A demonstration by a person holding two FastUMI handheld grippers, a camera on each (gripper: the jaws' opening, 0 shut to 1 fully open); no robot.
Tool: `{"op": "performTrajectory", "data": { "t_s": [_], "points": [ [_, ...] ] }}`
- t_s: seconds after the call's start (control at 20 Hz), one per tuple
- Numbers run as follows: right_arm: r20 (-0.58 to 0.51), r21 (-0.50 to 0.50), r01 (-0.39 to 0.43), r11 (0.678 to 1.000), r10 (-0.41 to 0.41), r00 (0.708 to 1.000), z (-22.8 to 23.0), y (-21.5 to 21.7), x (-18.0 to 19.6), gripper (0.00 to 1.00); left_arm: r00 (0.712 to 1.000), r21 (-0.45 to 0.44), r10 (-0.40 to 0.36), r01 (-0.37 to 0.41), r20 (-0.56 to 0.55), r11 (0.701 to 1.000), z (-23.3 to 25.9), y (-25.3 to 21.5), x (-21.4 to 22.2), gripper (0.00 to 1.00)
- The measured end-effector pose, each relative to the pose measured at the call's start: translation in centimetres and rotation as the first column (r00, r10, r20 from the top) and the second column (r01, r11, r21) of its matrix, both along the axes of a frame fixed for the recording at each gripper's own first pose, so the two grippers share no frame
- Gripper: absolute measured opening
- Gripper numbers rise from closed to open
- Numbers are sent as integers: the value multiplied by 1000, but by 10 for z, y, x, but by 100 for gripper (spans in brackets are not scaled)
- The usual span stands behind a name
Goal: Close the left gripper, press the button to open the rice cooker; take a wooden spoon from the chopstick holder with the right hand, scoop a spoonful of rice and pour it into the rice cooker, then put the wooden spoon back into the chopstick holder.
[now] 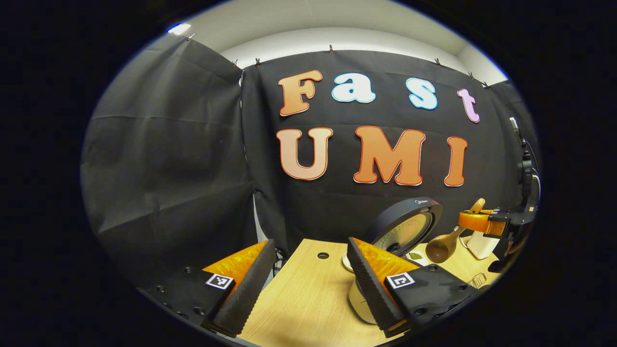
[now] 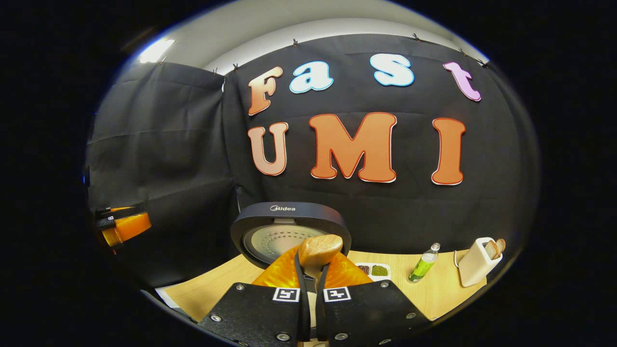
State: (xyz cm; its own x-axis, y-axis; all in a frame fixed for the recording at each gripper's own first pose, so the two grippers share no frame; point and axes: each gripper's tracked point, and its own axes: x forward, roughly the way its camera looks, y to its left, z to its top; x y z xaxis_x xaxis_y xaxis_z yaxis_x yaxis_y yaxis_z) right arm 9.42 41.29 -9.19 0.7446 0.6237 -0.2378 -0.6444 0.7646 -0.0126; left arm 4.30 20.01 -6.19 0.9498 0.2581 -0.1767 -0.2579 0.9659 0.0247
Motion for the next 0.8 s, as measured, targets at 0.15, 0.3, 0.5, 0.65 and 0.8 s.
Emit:
{"op": "performTrajectory", "data": {
  "t_s": [0.15, 0.3, 0.5, 0.65, 0.8],
  "points": [
    [-26, 46, 10, 999, -9, 1000, 5, -16, 1, 4, 1000, 3, -4, 4, 5, 1000, 4, -5, 1, 97],
    [-58, 90, 43, 995, -37, 998, 13, -43, 5, 4, 1000, 2, -13, 13, 9, 1000, 8, -13, 2, 97],
    [-53, 102, 96, 990, -91, 994, 24, -92, 9, 4, 999, 7, -22, 22, 35, 1000, 18, -26, 1, 97],
    [-52, 103, 153, 983, -148, 988, 25, -138, 13, 4, 998, 11, -30, 30, 46, 999, 23, -35, 3, 97],
    [-71, 95, 228, 969, -222, 973, 18, -186, 19, 4, 998, 17, -32, 31, 52, 999, 24, -43, 4, 97]
  ]
}}
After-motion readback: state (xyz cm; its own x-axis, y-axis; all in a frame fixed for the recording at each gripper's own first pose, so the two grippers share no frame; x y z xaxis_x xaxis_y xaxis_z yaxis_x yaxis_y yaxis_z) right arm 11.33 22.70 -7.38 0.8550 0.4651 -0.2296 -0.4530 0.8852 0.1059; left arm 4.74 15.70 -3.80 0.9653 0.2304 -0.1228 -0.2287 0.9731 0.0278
